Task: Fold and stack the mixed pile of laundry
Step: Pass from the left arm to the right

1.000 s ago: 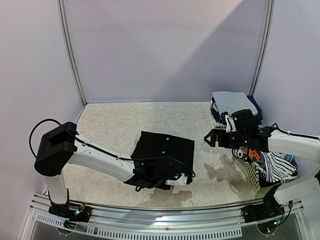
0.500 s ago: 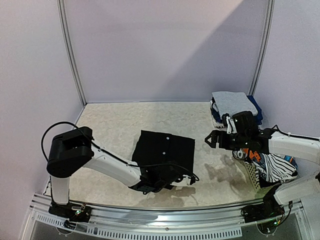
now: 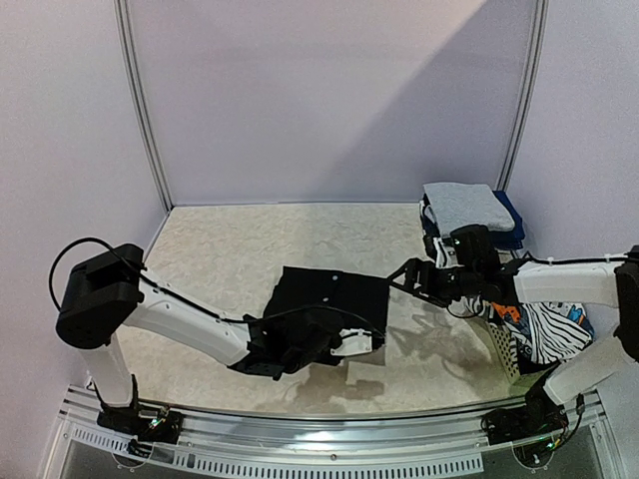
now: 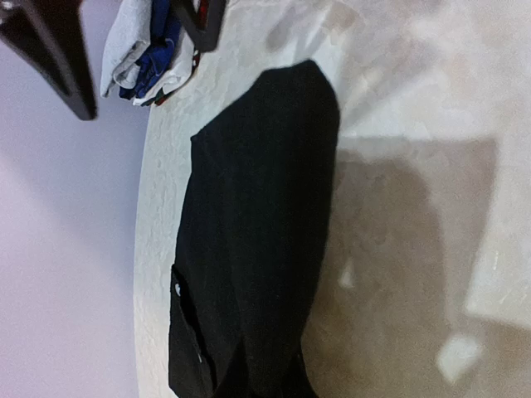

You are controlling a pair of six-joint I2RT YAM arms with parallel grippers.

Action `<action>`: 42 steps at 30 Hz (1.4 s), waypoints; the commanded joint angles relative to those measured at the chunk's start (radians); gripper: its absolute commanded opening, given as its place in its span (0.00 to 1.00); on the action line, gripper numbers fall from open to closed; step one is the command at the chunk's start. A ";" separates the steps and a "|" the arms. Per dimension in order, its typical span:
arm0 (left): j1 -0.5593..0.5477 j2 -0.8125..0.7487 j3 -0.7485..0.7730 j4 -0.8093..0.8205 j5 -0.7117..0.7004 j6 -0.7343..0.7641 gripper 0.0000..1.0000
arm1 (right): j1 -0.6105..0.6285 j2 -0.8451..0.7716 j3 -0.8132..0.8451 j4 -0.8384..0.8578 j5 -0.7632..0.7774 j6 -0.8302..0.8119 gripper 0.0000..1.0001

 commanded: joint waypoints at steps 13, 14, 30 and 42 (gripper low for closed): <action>0.035 -0.057 -0.075 0.119 0.054 -0.082 0.00 | -0.002 0.308 -0.006 0.371 -0.235 0.251 0.99; 0.036 -0.057 -0.076 0.120 0.055 -0.083 0.00 | -0.002 0.337 -0.009 0.404 -0.247 0.279 0.99; 0.039 -0.054 -0.075 0.135 0.066 -0.098 0.00 | 0.003 0.535 0.022 0.617 -0.303 0.410 0.91; 0.038 -0.043 -0.069 0.100 0.065 -0.115 0.00 | 0.000 0.554 0.046 0.636 -0.252 0.416 0.46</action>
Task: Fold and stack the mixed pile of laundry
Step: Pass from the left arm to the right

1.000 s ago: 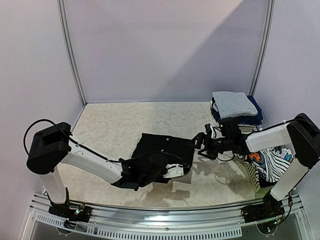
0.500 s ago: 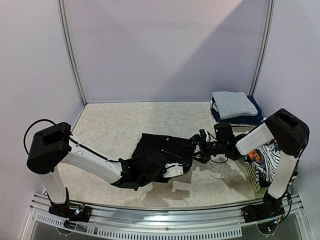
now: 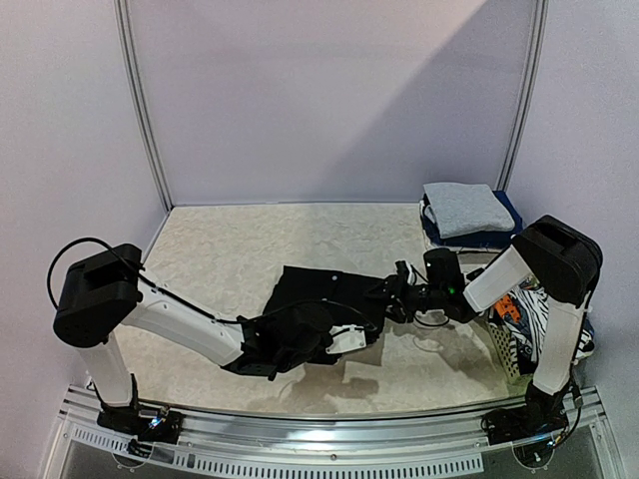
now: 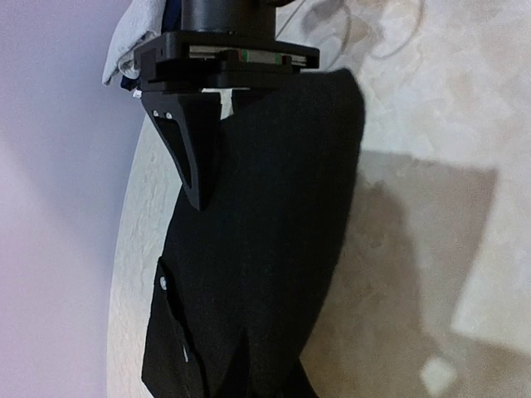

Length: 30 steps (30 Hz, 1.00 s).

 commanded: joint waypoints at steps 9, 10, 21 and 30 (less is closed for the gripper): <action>0.009 -0.099 -0.011 -0.186 0.124 -0.178 1.00 | 0.000 0.048 0.099 -0.087 0.023 -0.086 0.03; 0.011 -0.119 -0.015 -0.214 0.156 -0.202 1.00 | -0.001 0.051 0.103 -0.097 0.024 -0.090 0.01; 0.206 -0.176 0.036 -0.382 0.344 -0.556 0.41 | -0.001 0.032 0.133 -0.265 0.082 -0.197 0.00; 0.248 -0.104 -0.054 -0.354 0.372 -0.672 0.22 | -0.001 -0.028 0.198 -0.449 0.146 -0.291 0.00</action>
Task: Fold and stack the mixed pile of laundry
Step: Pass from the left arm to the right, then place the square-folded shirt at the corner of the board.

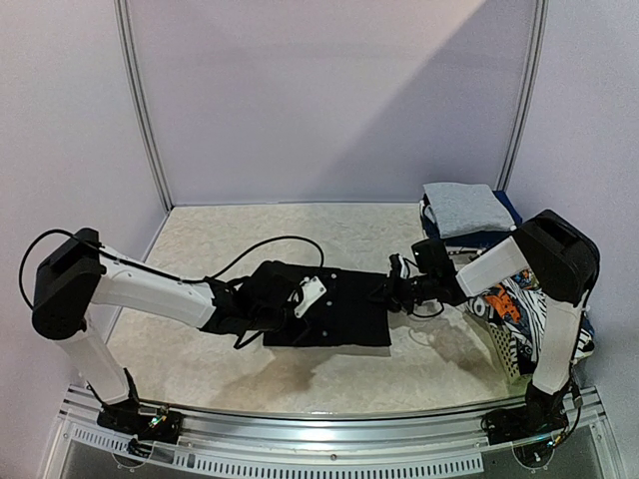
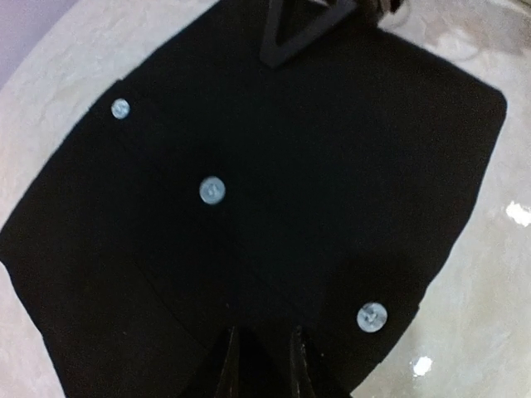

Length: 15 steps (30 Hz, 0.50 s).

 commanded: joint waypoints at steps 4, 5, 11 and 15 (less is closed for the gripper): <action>0.017 0.055 -0.097 -0.006 -0.004 -0.135 0.21 | 0.000 -0.063 0.077 -0.224 0.099 -0.108 0.00; 0.021 0.048 -0.111 -0.009 -0.026 -0.146 0.22 | -0.001 -0.068 0.088 -0.246 0.110 -0.119 0.00; 0.036 -0.068 -0.181 -0.015 -0.115 -0.211 0.40 | -0.001 -0.080 0.186 -0.421 0.164 -0.216 0.00; 0.032 -0.222 -0.221 -0.014 -0.136 -0.250 0.86 | -0.001 -0.072 0.293 -0.581 0.208 -0.332 0.00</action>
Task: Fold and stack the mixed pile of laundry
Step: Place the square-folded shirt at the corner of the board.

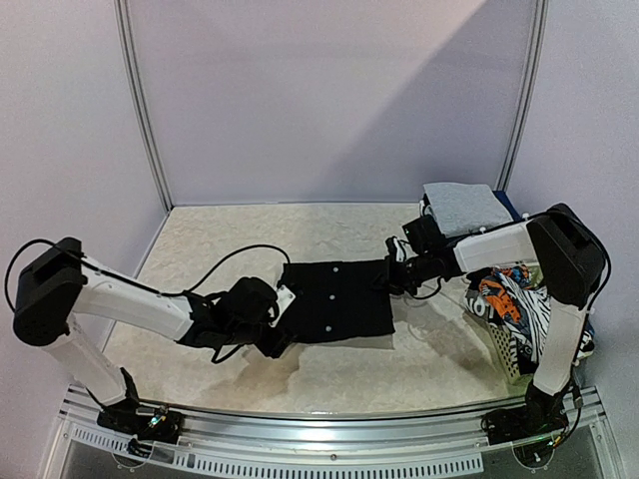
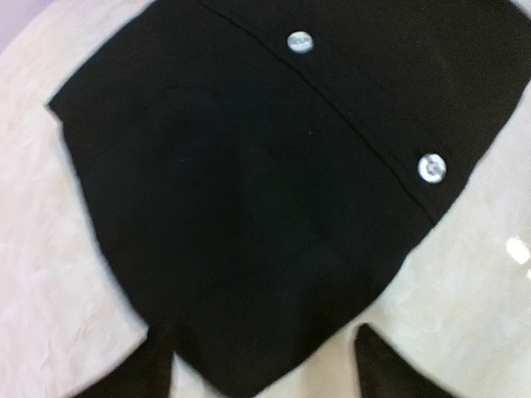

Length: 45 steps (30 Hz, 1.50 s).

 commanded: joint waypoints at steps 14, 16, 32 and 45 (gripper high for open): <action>0.012 -0.684 -0.338 0.055 -0.217 -0.176 0.99 | -0.014 -0.027 0.460 -0.601 0.464 -0.543 0.00; 0.013 -0.730 -0.344 0.024 -0.211 -0.177 0.99 | -0.017 -0.010 0.538 -0.669 0.503 -0.581 0.00; 0.013 -0.748 -0.370 0.060 -0.177 -0.145 1.00 | -0.110 0.030 0.880 -0.836 0.605 -0.840 0.00; 0.013 -0.735 -0.359 0.062 -0.143 -0.143 1.00 | -0.161 0.022 1.041 -0.898 0.622 -0.942 0.00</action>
